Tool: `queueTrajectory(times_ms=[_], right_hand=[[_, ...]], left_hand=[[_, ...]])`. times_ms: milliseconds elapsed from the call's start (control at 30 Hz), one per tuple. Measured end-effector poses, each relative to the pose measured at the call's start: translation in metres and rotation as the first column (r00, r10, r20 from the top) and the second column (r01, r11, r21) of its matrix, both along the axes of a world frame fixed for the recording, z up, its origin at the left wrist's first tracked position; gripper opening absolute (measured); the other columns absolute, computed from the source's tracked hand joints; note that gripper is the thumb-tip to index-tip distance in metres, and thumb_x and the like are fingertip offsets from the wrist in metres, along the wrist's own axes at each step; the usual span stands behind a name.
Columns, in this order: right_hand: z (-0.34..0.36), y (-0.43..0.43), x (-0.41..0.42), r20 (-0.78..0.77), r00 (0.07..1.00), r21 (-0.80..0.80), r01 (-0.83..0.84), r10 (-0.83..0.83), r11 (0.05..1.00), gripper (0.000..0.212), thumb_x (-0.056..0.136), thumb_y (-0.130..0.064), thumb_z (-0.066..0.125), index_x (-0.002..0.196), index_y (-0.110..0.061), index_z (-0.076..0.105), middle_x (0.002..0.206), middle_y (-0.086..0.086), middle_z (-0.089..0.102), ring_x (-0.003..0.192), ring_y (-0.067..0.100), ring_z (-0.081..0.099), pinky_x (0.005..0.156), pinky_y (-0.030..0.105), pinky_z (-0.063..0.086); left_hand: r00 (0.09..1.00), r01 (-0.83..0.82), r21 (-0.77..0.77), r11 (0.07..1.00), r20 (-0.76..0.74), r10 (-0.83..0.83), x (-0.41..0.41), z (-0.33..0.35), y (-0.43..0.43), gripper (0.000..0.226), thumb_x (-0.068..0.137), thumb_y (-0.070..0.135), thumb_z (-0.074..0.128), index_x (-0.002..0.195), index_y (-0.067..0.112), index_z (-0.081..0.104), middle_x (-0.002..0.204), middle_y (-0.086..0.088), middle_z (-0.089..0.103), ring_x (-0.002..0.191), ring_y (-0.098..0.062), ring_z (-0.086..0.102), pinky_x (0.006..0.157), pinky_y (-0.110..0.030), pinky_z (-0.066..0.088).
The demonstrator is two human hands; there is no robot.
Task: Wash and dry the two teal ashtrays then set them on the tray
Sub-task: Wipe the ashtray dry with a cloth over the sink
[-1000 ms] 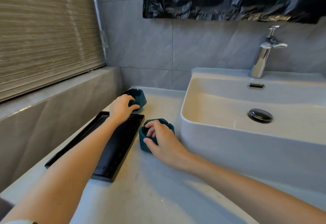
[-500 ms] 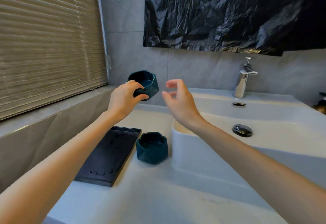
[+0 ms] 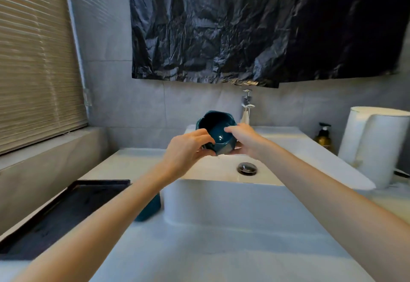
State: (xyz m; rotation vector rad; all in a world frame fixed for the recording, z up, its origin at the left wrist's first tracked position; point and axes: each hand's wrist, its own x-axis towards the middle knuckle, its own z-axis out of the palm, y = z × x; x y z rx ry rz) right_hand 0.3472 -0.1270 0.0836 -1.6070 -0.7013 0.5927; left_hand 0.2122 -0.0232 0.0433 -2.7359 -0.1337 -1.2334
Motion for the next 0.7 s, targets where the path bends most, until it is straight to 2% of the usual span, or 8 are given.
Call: queueTrajectory(times_ms=[67, 167, 267, 333, 400, 467, 567, 700], right_hand=[[-0.004, -0.006, 0.013, 0.057, 0.988, 0.012, 0.145, -0.145, 0.989, 0.029, 0.102, -0.016, 0.037, 0.129, -0.007, 0.042, 0.126, 0.013, 0.052, 0.105, 0.025, 0.052, 0.092, 0.042, 0.052], [-0.005, -0.021, 0.032, 0.153, 0.944, 0.071, 0.286, -0.293, 0.956, 0.028, 0.102, -0.012, 0.031, 0.129, -0.010, 0.039, 0.117, 0.010, 0.048, 0.101, 0.024, 0.048, 0.089, 0.042, 0.052], [-0.006, -0.037, 0.048, 0.362, 0.853, 0.160, 0.341, -0.377, 0.926, 0.023, 0.100, -0.005, 0.031, 0.118, -0.013, 0.042, 0.108, 0.006, 0.050, 0.095, 0.023, 0.048, 0.080, 0.037, 0.046], [-0.010, -0.044, 0.055, 0.514, 0.747, 0.261, 0.332, -0.421, 0.907, 0.022, 0.100, -0.004, 0.034, 0.117, -0.014, 0.043, 0.109, 0.005, 0.054, 0.095, 0.021, 0.049, 0.075, 0.032, 0.041], [-0.013, -0.050, 0.062, 0.603, 0.661, 0.371, 0.264, -0.447, 0.890, 0.024, 0.099, -0.005, 0.039, 0.119, -0.016, 0.044, 0.114, 0.005, 0.058, 0.098, 0.019, 0.052, 0.078, 0.033, 0.046], [-0.016, -0.055, 0.067, 0.665, 0.586, 0.440, 0.193, -0.463, 0.877, 0.030, 0.097, -0.003, 0.043, 0.123, -0.017, 0.044, 0.118, 0.006, 0.057, 0.102, 0.017, 0.053, 0.085, 0.036, 0.052], [-0.021, -0.066, 0.071, 0.755, 0.465, 0.487, 0.075, -0.463, 0.870, 0.038, 0.094, -0.004, 0.050, 0.130, -0.012, 0.042, 0.124, 0.011, 0.053, 0.108, 0.019, 0.053, 0.087, 0.034, 0.054], [-0.033, -0.075, 0.079, 0.838, 0.300, 0.490, -0.048, -0.455, 0.870, 0.054, 0.087, -0.006, 0.054, 0.133, -0.020, 0.030, 0.128, 0.016, 0.045, 0.114, 0.025, 0.051, 0.088, 0.028, 0.052]], left_hand=[[0.999, 0.037, -0.030, 0.999, -0.004, -0.038, 0.018, -0.004, -0.009, 0.021, 0.080, 0.030, 0.074, 0.099, 0.023, 0.068, 0.102, 0.012, 0.064, 0.069, -0.012, 0.065, 0.053, -0.010, 0.033], [0.982, 0.167, -0.223, 0.960, 0.120, -0.143, 0.040, -0.005, -0.020, 0.036, 0.079, 0.031, 0.074, 0.113, 0.026, 0.061, 0.122, 0.012, 0.051, 0.081, -0.008, 0.059, 0.071, -0.021, 0.052], [0.943, 0.311, -0.496, 0.811, 0.264, -0.200, 0.058, 0.001, -0.033, 0.051, 0.075, 0.035, 0.077, 0.120, 0.028, 0.054, 0.121, 0.008, 0.043, 0.095, -0.007, 0.056, 0.084, -0.017, 0.046], [0.949, 0.314, -0.662, 0.680, 0.249, -0.195, 0.069, 0.003, -0.039, 0.062, 0.077, 0.037, 0.076, 0.130, 0.028, 0.045, 0.130, 0.007, 0.042, 0.104, -0.008, 0.056, 0.083, -0.016, 0.044], [0.956, 0.282, -0.776, 0.564, 0.180, -0.230, 0.081, 0.005, -0.041, 0.069, 0.081, 0.037, 0.072, 0.139, 0.027, 0.037, 0.141, 0.005, 0.042, 0.112, -0.012, 0.056, 0.083, -0.021, 0.046], [0.950, 0.283, -0.798, 0.531, 0.158, -0.269, 0.090, 0.005, -0.039, 0.069, 0.084, 0.033, 0.070, 0.143, 0.026, 0.035, 0.144, 0.003, 0.044, 0.115, -0.014, 0.057, 0.086, -0.026, 0.048], [0.924, 0.368, -0.755, 0.543, 0.230, -0.306, 0.098, 0.007, -0.039, 0.064, 0.084, 0.021, 0.072, 0.141, 0.024, 0.041, 0.134, 0.003, 0.054, 0.117, -0.014, 0.055, 0.085, -0.021, 0.051], [0.889, 0.458, -0.646, 0.611, 0.317, -0.331, 0.102, 0.003, -0.044, 0.061, 0.082, 0.013, 0.073, 0.134, 0.025, 0.042, 0.122, 0.013, 0.056, 0.113, 0.001, 0.052, 0.091, -0.022, 0.050]])
